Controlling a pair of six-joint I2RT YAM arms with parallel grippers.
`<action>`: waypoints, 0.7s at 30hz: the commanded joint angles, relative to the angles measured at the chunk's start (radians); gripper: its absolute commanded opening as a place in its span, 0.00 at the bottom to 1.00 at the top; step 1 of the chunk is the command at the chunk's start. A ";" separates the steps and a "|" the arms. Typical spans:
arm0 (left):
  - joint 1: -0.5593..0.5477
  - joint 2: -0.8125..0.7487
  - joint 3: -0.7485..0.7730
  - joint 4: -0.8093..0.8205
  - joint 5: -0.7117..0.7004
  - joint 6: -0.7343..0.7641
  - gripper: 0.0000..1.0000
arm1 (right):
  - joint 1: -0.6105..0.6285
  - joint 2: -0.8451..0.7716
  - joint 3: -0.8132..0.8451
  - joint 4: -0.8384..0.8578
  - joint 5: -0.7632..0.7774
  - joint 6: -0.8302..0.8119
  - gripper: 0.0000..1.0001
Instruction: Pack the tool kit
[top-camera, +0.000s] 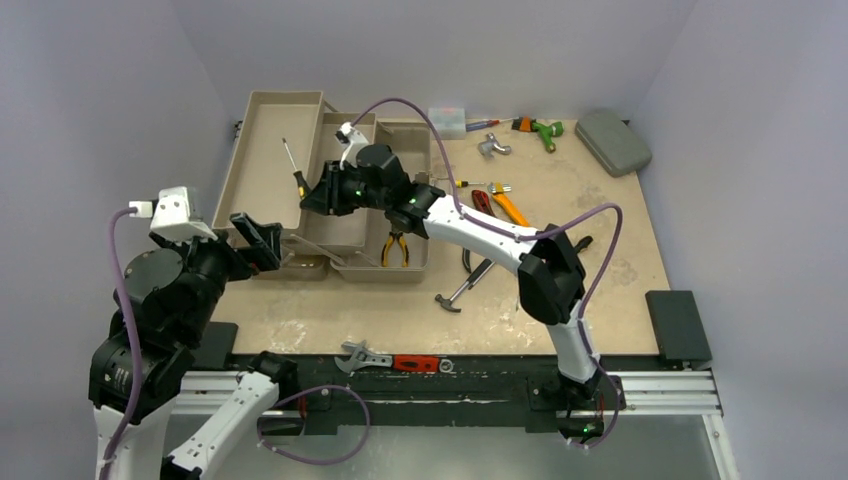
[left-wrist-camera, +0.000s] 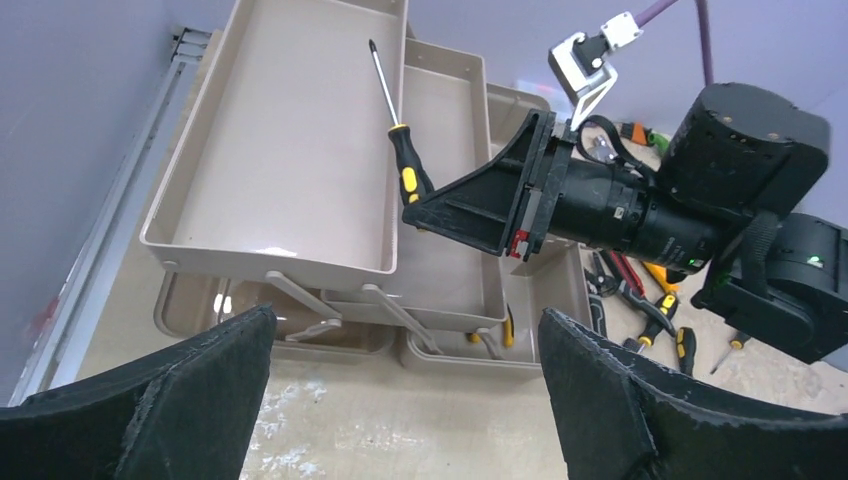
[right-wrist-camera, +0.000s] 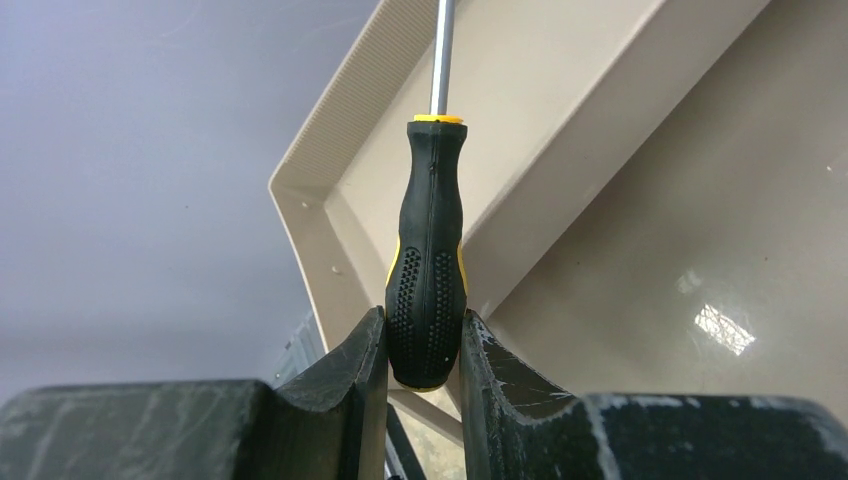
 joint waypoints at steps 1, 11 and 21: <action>0.004 0.069 0.029 -0.014 0.003 0.037 1.00 | 0.006 -0.071 0.035 0.068 -0.011 0.006 0.00; 0.017 0.224 0.053 0.095 0.321 -0.145 0.98 | 0.009 -0.387 -0.384 0.168 -0.003 -0.032 0.00; 0.017 0.280 -0.070 0.303 0.543 -0.369 0.83 | 0.012 -0.616 -0.659 0.294 -0.044 -0.027 0.00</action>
